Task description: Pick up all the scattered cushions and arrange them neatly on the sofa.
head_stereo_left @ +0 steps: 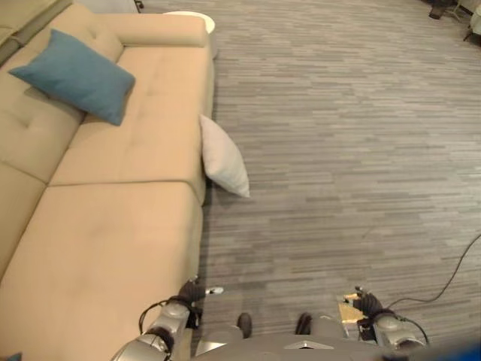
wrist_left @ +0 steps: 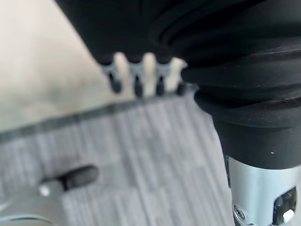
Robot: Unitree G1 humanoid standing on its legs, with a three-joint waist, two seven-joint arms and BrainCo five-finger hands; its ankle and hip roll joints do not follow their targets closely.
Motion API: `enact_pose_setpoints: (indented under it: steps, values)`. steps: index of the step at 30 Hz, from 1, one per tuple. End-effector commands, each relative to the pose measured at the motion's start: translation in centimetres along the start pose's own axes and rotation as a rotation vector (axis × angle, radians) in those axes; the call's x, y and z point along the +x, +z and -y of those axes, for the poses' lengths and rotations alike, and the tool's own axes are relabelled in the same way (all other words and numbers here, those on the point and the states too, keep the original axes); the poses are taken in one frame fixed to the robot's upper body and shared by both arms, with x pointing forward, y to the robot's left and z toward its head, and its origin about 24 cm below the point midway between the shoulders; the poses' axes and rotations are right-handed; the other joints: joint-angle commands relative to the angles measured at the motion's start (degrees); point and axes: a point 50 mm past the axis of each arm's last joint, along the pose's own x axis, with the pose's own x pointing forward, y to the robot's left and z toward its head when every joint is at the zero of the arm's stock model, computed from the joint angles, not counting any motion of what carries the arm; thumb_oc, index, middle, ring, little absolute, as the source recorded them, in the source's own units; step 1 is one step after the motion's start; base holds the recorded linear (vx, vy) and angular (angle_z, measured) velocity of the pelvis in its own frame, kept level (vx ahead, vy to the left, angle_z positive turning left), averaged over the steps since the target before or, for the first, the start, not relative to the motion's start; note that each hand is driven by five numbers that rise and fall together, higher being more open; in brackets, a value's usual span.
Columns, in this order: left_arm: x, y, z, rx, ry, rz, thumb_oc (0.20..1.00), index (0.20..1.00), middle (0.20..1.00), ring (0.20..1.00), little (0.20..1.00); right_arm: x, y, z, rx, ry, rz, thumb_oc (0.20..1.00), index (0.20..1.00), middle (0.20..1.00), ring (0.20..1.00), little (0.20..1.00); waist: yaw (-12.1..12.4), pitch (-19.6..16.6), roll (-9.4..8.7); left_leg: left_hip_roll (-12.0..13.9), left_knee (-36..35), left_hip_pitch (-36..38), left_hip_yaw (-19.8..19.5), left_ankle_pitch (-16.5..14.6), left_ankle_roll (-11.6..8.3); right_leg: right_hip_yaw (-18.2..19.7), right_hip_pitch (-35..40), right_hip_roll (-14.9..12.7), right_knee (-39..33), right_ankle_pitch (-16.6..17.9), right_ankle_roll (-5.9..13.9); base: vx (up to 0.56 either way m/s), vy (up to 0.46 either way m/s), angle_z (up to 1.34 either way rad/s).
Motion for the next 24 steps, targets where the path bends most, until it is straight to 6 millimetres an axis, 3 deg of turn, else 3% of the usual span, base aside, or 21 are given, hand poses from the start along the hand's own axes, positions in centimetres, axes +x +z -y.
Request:
enact_pose_setpoints:
  steps: [1, 2, 3, 7, 8, 9, 11, 13, 15, 16, 17, 18, 20, 21, 24]
  values:
    - [0.1, 0.6, 0.6, -0.049, 0.003, 0.029, 1.000, 1.000, 1.000, 1.000, 1.000, 0.1, 0.7, 1.7, -0.024, -0.050, 0.032, 1.000, 1.000, 1.000, 1.000, 1.000, 0.39, -0.48, 0.63, 0.71, 3.28, -1.26, -4.50, -2.82, -3.34, 1.28, 4.56, 3.70, -11.34, 9.48, 1.22, 0.16, -0.119, -0.08]
    - [0.1, 0.6, 0.6, -0.049, 0.003, 0.029, 1.000, 1.000, 1.000, 1.000, 1.000, 0.1, 0.7, 1.7, -0.024, -0.050, 0.032, 1.000, 1.000, 1.000, 1.000, 1.000, 0.41, -0.39, 0.71, 0.80, 3.23, -1.10, -4.48, -2.86, -3.37, 1.27, 4.75, 3.81, -11.47, 9.53, 1.21, 0.31, -0.263, -0.01]
    - [0.0, 0.1, 0.9, -0.054, -0.003, 0.014, 1.000, 1.000, 1.000, 1.000, 1.000, 0.1, 0.3, 1.5, -0.024, -0.041, 0.017, 1.000, 1.000, 1.000, 1.000, 1.000, -0.24, -0.63, 0.24, 1.06, 3.77, -0.08, -5.23, -4.08, -3.93, 4.40, 5.46, 5.07, -12.98, 9.45, 1.13, 0.24, -0.235, 0.19]
    - [-0.1, -0.4, 1.4, -0.080, -0.010, -0.004, 1.000, 1.000, 1.000, 1.000, 1.000, -0.1, -0.4, 1.4, -0.007, -0.039, 0.001, 1.000, 1.000, 1.000, 1.000, 1.000, -0.64, -1.74, -0.47, 2.00, 6.26, -0.59, -6.15, -4.73, -5.13, 5.94, 7.02, 6.42, -14.16, 9.16, -0.18, 0.19, -0.258, 0.15]
    - [-0.1, -0.4, 1.4, -0.103, -0.006, -0.005, 1.000, 1.000, 1.000, 1.000, 1.000, -0.2, -0.9, 1.6, 0.012, -0.043, -0.012, 1.000, 1.000, 1.000, 1.000, 1.000, -0.70, -1.95, -0.77, 2.96, 11.43, -2.02, -6.41, -3.59, -6.71, 5.67, 8.64, 7.50, -15.04, 8.03, -1.33, 0.10, -0.215, -0.13]
    - [-0.1, -0.4, 1.4, -0.103, -0.006, -0.005, 1.000, 1.000, 1.000, 1.000, 1.000, -0.2, -0.9, 1.6, 0.012, -0.043, -0.012, 1.000, 1.000, 1.000, 1.000, 1.000, -0.75, -1.96, -0.75, 2.98, 11.60, -2.12, -6.47, -3.68, -6.73, 5.62, 8.66, 7.52, -15.08, 8.04, -1.34, 0.14, -0.343, 0.00]
    - [0.0, 0.4, 1.6, -0.113, -0.013, 0.012, 1.000, 1.000, 1.000, 1.000, 1.000, -0.3, -1.2, 1.8, 0.046, -0.057, -0.016, 1.000, 1.000, 1.000, 1.000, 1.000, -0.45, 0.22, -2.16, 3.11, 26.03, -9.11, -5.90, -0.01, -8.11, 5.64, 11.65, 8.04, -16.10, 6.90, -3.40, 0.06, -0.291, 0.20]
    - [0.1, 0.6, 1.7, -0.107, -0.015, 0.016, 1.000, 1.000, 1.000, 1.000, 1.000, -0.3, -1.2, 1.8, 0.045, -0.060, -0.017, 1.000, 1.000, 1.000, 1.000, 1.000, -0.45, 0.69, -2.38, 3.47, 27.99, -10.18, -5.26, 0.43, -8.02, 5.12, 12.41, 8.32, -16.57, 6.45, -3.86, 0.04, -0.156, 0.12]
    - [0.1, 0.7, 1.7, -0.092, -0.021, 0.020, 1.000, 1.000, 1.000, 1.000, 1.000, -0.3, -1.3, 1.9, 0.044, -0.062, -0.021, 1.000, 1.000, 1.000, 1.000, 1.000, -0.29, 1.05, -2.67, 3.46, 28.38, -11.55, -4.45, 0.50, -7.71, 4.86, 13.24, 8.43, -17.11, 5.92, -4.07, 0.12, -0.145, -0.08]
    - [0.1, 0.8, 1.8, -0.091, -0.021, 0.022, 1.000, 1.000, 1.000, 1.000, 1.000, -0.3, -1.2, 2.0, 0.042, -0.063, -0.020, 1.000, 1.000, 1.000, 1.000, 1.000, 0.52, 1.09, -2.70, 0.90, 25.68, -14.01, -5.56, -1.09, -7.04, 5.28, 14.41, 8.84, -17.95, 5.47, -3.82, 0.34, -0.198, -0.02]
    - [0.1, 0.7, 1.7, -0.084, -0.018, 0.022, 1.000, 1.000, 1.000, 1.000, 1.000, -0.3, -0.9, 2.1, 0.033, -0.064, -0.006, 1.000, 1.000, 1.000, 1.000, 1.000, 0.63, 0.72, -2.45, 0.03, 19.33, -14.80, -5.14, -1.74, -6.14, 5.59, 15.15, 9.40, -18.35, 4.74, -3.40, 0.30, -0.133, 0.08]
    - [0.1, 0.7, 1.7, -0.083, -0.018, 0.022, 1.000, 1.000, 1.000, 1.000, 1.000, -0.3, -0.9, 2.1, 0.033, -0.064, -0.007, 1.000, 1.000, 1.000, 1.000, 1.000, 0.69, 0.86, -2.48, -0.02, 19.11, -14.49, -5.08, -1.69, -6.13, 5.64, 15.34, 9.35, -18.37, 4.70, -3.37, 0.33, -0.074, 0.12]
    - [0.0, 0.4, 2.0, -0.067, -0.025, 0.014, 1.000, 1.000, 1.000, 1.000, 1.000, -0.3, -0.9, 1.9, 0.011, -0.058, -0.003, 1.000, 1.000, 1.000, 1.000, 1.000, 1.62, 0.61, -1.43, -1.06, 11.48, -16.53, -6.04, 3.55, -6.37, 6.27, 17.04, 11.34, -17.95, 2.70, -3.64, 0.33, -0.042, -0.05]
    - [0.0, 0.3, 2.0, -0.062, -0.027, 0.010, 1.000, 1.000, 1.000, 1.000, 1.000, -0.3, -0.9, 1.9, 0.008, -0.055, -0.003, 1.000, 1.000, 1.000, 1.000, 1.000, 1.93, 0.50, -1.21, -1.00, 10.59, -16.95, -6.01, 4.50, -6.60, 6.85, 17.63, 11.84, -17.54, 1.96, -3.72, 0.30, -0.015, -0.25]
    - [-0.2, -0.4, 2.2, -0.036, -0.029, 0.003, 1.000, 1.000, 1.000, 1.000, 1.000, -0.3, -0.7, 1.4, 0.004, -0.035, 0.008, 1.000, 1.000, 1.000, 1.000, 1.000, 2.19, -0.68, -1.03, -1.26, 9.89, -15.07, -4.89, 3.43, -5.44, 7.02, 19.18, 11.00, -14.32, -0.52, -2.85, 0.39, 0.059, -0.28]
